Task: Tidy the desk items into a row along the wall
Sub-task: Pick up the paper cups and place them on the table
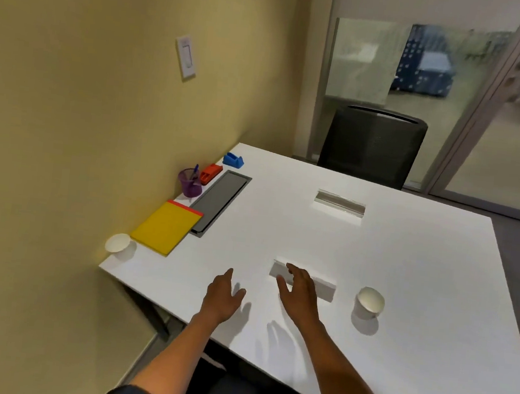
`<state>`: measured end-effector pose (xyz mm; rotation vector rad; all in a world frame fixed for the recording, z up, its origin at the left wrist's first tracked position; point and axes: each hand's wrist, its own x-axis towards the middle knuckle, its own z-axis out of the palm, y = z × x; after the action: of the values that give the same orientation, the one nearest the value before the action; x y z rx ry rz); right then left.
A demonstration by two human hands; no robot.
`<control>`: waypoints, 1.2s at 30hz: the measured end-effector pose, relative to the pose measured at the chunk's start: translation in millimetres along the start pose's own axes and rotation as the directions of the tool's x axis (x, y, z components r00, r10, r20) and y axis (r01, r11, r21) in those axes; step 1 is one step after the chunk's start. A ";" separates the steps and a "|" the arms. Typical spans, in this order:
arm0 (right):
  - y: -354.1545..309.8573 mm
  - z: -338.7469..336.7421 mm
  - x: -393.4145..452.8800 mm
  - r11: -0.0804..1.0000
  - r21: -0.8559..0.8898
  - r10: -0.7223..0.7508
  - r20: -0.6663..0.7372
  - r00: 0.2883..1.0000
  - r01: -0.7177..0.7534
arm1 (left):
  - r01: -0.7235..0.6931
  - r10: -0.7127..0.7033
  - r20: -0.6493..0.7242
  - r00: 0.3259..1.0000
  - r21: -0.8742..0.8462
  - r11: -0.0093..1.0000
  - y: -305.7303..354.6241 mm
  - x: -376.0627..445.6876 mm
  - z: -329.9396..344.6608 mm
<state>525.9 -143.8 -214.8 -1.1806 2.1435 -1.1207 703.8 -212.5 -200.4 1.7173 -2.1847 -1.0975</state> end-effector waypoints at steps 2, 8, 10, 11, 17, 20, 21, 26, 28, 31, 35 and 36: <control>-16.3 25.7 2.9 1.000 0.004 0.004 0.049 0.999 -0.004 | 0.029 -0.029 0.000 1.000 -0.018 0.999 -22.5 9.1 -17.6; -74.2 116.3 8.2 0.996 0.048 0.075 0.106 0.991 -0.081 | 0.119 -0.117 0.023 0.993 -0.126 0.985 -99.8 46.3 -84.1; -91.6 148.8 9.0 0.997 0.026 0.074 0.138 0.988 -0.079 | 0.168 -0.169 0.008 0.986 -0.175 0.970 -129.3 58.0 -102.9; -98.6 161.3 8.9 0.997 0.019 0.077 0.150 0.986 -0.081 | 0.192 -0.195 0.002 0.981 -0.190 0.963 -140.8 60.8 -109.3; -144.3 241.3 15.2 0.994 0.000 0.103 0.221 0.970 -0.105 | 0.272 -0.294 -0.053 0.954 -0.254 0.928 -204.9 71.3 -146.8; -163.7 283.1 22.4 0.995 0.014 0.092 0.265 0.960 -0.099 | 0.350 -0.387 -0.062 0.920 -0.311 0.883 -230.0 78.2 -173.5; -167.6 295.5 24.5 0.996 0.021 0.081 0.279 0.957 -0.090 | 0.358 -0.398 -0.081 0.914 -0.302 0.884 -236.5 80.6 -180.5; -183.3 359.8 39.9 0.996 -0.027 0.083 0.385 0.919 -0.079 | 0.369 -0.451 -0.109 0.886 -0.423 0.828 -266.8 103.7 -205.7; -191.0 381.9 47.9 0.998 -0.046 0.068 0.410 0.910 -0.054 | 0.370 -0.461 -0.143 0.876 -0.415 0.831 -275.7 113.3 -216.6; -197.8 409.8 62.5 0.998 -0.059 0.048 0.446 0.894 -0.024 | 0.361 -0.462 -0.169 0.871 -0.418 0.833 -288.9 127.6 -226.3; -202.4 438.8 83.2 0.994 -0.097 0.082 0.479 0.874 -0.040 | 0.387 -0.477 -0.098 0.873 -0.455 0.802 -302.9 147.5 -232.8; -201.6 445.3 86.8 0.994 -0.102 0.083 0.483 0.872 -0.038 | 0.389 -0.476 -0.088 0.875 -0.459 0.799 -306.5 152.1 -233.2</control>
<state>885.6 -474.2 -303.5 -1.2646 1.8323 -0.6135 1016.3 -475.1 -270.0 2.0481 -1.3184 -1.3100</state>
